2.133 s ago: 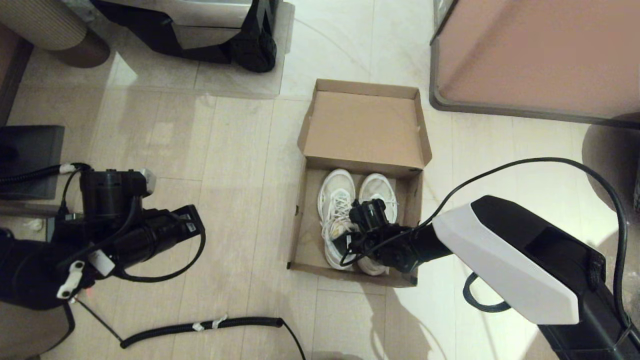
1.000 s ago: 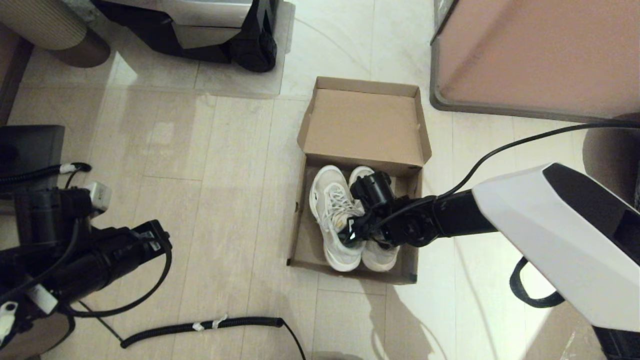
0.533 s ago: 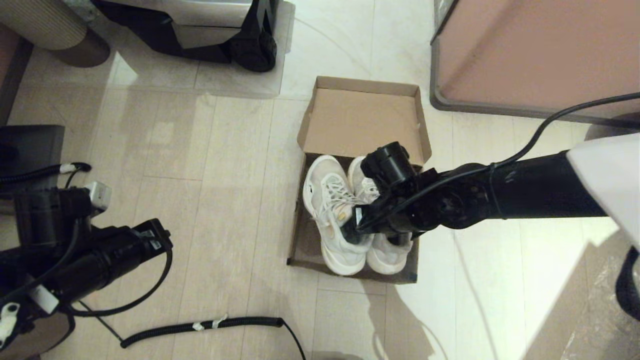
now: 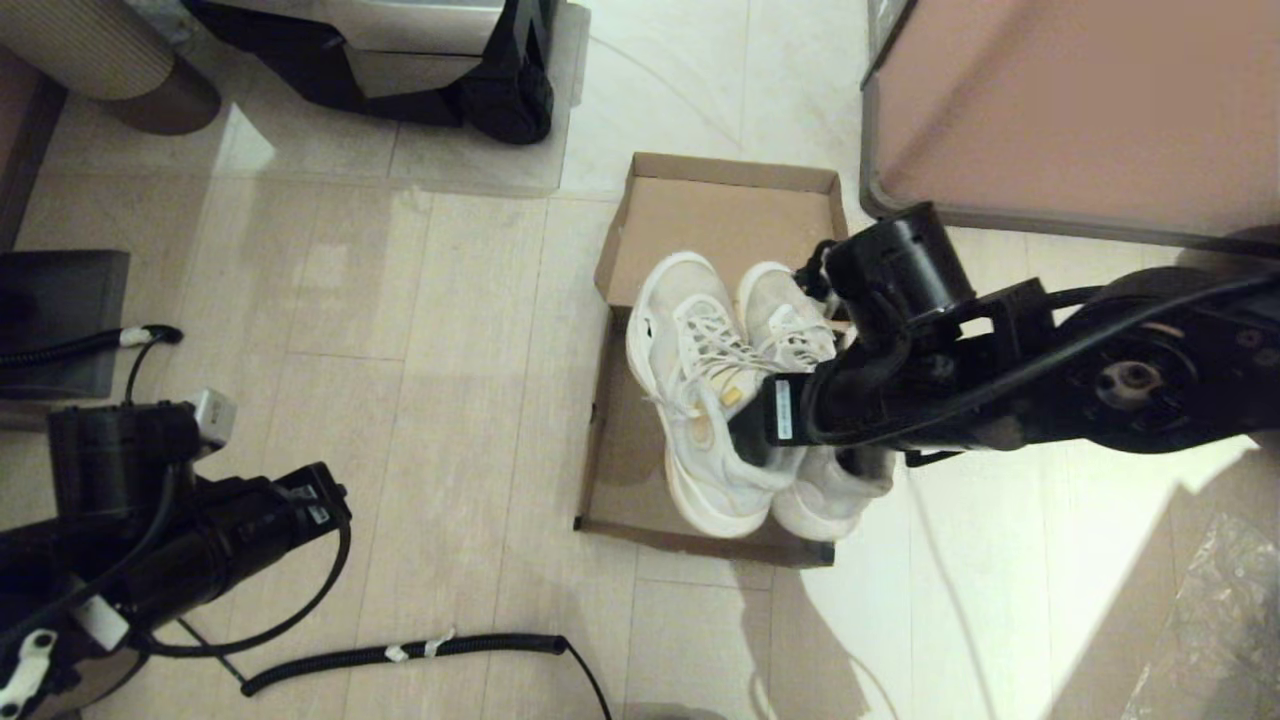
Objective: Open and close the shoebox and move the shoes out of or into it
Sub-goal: Put the shoes out of the shoe box
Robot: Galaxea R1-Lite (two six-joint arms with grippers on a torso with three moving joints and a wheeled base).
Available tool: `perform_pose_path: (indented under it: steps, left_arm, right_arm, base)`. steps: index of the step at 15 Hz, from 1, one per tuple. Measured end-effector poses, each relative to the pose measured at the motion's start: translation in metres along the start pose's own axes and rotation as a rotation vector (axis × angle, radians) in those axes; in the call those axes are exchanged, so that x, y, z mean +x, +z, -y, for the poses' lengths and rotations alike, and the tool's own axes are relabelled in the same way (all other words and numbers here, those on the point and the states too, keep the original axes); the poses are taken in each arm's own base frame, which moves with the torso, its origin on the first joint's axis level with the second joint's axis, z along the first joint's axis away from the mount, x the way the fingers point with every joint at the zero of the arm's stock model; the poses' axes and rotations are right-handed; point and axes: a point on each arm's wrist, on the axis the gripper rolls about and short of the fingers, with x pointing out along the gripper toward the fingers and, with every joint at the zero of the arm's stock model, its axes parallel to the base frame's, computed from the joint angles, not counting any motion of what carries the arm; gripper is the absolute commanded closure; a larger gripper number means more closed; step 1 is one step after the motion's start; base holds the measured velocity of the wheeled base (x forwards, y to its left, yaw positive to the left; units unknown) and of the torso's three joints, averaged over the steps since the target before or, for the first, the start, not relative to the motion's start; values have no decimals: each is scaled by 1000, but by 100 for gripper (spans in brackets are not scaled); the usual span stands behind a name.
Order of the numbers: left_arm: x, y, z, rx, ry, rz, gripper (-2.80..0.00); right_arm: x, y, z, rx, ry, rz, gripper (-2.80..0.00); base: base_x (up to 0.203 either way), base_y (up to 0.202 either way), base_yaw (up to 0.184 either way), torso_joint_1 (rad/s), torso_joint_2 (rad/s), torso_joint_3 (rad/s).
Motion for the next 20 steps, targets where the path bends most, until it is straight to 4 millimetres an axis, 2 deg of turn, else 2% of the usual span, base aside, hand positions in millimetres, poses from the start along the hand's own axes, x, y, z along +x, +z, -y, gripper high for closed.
perform_pose_path:
  steps: [4, 6, 13, 17, 20]
  left_arm:
    - [0, 0, 0, 9, 1, -1, 0]
    - [0, -2, -1, 16, 1, -4, 0]
    - [1, 0, 1, 35, -13, 19, 0]
    - [2, -2, 1, 37, -12, 10, 0]
    - [3, -3, 3, 40, -17, 5, 0]
  right_arm:
    - [-45, -1, 20, 1, 1, 47, 0]
    - [-60, 1, 40, -5, -39, 74, 0]
    - [-81, 11, 136, 151, -342, 142, 0]
    - [-94, 8, 169, 200, -457, 156, 0]
    - [-101, 5, 182, 225, -508, 161, 0]
  base:
    - [0, 0, 0, 0, 0, 0]
    - [0, 0, 0, 0, 0, 0]
    - [0, 0, 0, 0, 0, 0]
    - [0, 0, 0, 0, 0, 0]
    - [0, 0, 0, 0, 0, 0]
